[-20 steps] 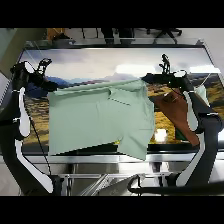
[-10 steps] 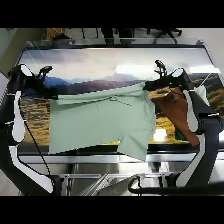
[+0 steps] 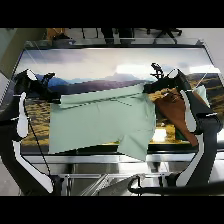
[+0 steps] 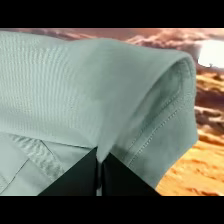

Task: Fold the shirts.

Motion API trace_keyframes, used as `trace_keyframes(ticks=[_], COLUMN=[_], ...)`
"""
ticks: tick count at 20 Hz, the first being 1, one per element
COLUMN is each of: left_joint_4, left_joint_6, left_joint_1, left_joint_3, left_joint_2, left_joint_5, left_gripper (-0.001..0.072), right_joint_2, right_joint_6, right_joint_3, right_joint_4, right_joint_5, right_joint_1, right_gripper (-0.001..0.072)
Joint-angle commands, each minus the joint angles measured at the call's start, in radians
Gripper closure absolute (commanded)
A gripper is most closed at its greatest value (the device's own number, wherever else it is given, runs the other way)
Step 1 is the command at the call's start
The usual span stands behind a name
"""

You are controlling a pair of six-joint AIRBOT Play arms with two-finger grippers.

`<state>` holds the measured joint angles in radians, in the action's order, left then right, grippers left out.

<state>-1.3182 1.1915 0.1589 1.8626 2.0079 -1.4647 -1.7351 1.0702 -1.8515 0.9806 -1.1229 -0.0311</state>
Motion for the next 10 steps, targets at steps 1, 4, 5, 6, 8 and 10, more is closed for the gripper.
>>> trace_keyframes(ticks=[1,4,5,6,8,10], left_joint_4=[0.003,0.012,0.012,0.010,0.011,0.027], left_joint_6=[0.033,0.098,0.102,0.103,0.135,0.170], left_joint_1=[0.000,0.010,0.010,0.010,0.023,0.049], left_joint_3=[0.073,0.141,0.143,0.143,0.143,0.109], left_joint_2=[0.027,0.017,0.005,-0.006,-0.032,-0.072], left_joint_5=[-0.043,-0.071,-0.074,-0.088,-0.127,-0.170], left_gripper=[0.0687,0.0101,0.0101,0.0101,0.0100,0.0100], right_joint_2=[0.003,0.039,0.058,0.084,0.139,0.180], right_joint_6=[0.000,0.000,0.001,0.005,0.042,0.068], right_joint_3=[-0.001,-0.003,-0.003,-0.003,-0.003,-0.002], right_joint_4=[0.004,0.004,0.005,0.007,0.011,0.011], right_joint_5=[-0.002,-0.003,-0.003,-0.004,-0.014,-0.084], right_joint_1=[0.002,-0.003,-0.006,-0.013,-0.042,-0.081], right_gripper=[0.0429,0.0271,0.0271,0.0271,0.0271,0.0275])
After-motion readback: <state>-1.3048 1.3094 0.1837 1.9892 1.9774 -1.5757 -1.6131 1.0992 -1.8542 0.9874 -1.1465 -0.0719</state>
